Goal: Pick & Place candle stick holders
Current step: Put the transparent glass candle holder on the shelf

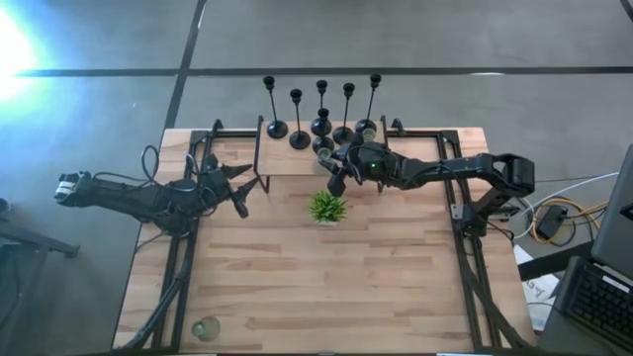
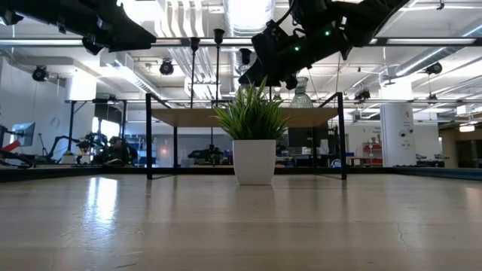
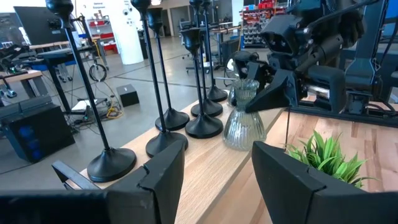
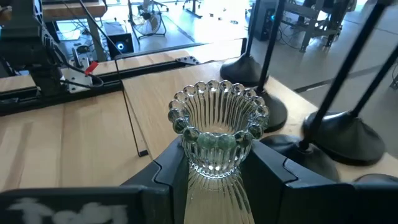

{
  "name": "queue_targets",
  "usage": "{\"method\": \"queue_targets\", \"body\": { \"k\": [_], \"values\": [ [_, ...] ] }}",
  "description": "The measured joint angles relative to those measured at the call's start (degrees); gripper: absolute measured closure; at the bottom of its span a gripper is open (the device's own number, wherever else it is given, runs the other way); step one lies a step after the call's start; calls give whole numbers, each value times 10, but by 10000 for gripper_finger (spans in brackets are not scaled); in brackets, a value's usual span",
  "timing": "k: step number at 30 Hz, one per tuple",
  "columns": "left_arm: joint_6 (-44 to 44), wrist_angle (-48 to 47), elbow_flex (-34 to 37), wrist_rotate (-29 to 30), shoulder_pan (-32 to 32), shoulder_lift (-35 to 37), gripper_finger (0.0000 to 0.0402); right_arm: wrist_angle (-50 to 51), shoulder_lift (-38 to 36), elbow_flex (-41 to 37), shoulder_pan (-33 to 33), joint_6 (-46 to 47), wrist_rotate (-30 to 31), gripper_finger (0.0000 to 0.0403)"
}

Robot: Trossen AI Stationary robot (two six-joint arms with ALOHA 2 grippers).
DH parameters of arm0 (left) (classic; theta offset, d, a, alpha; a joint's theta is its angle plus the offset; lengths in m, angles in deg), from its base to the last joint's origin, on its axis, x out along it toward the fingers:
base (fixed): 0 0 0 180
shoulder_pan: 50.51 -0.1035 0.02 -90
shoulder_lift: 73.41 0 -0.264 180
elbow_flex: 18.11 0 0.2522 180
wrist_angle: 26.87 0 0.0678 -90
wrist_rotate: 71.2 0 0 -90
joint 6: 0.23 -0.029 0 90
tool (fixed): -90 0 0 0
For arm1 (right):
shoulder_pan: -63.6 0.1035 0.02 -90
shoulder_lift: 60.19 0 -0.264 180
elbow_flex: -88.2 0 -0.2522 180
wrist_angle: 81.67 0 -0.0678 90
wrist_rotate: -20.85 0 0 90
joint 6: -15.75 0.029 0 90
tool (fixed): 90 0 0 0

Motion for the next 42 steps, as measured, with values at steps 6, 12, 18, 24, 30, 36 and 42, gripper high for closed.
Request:
{"method": "queue_targets", "body": {
  "k": [6,12,18,24,30,36,42],
  "values": [
    [0,0,0,0,0,0,209,-7,41,27,0,-2,-2,288],
    [0,-1,0,0,0,0,209,18,38,44,-1,-8,1,289],
    [0,0,0,0,0,0,209,54,30,51,-2,1,10,289],
    [0,0,0,0,0,0,209,55,30,51,-2,7,14,289],
    [0,0,0,0,0,0,209,58,30,50,-3,20,19,290],
    [0,0,0,0,0,0,209,64,30,49,-3,30,31,290],
    [0,0,0,0,0,0,209,69,30,49,-3,35,31,290]
  ]
}}
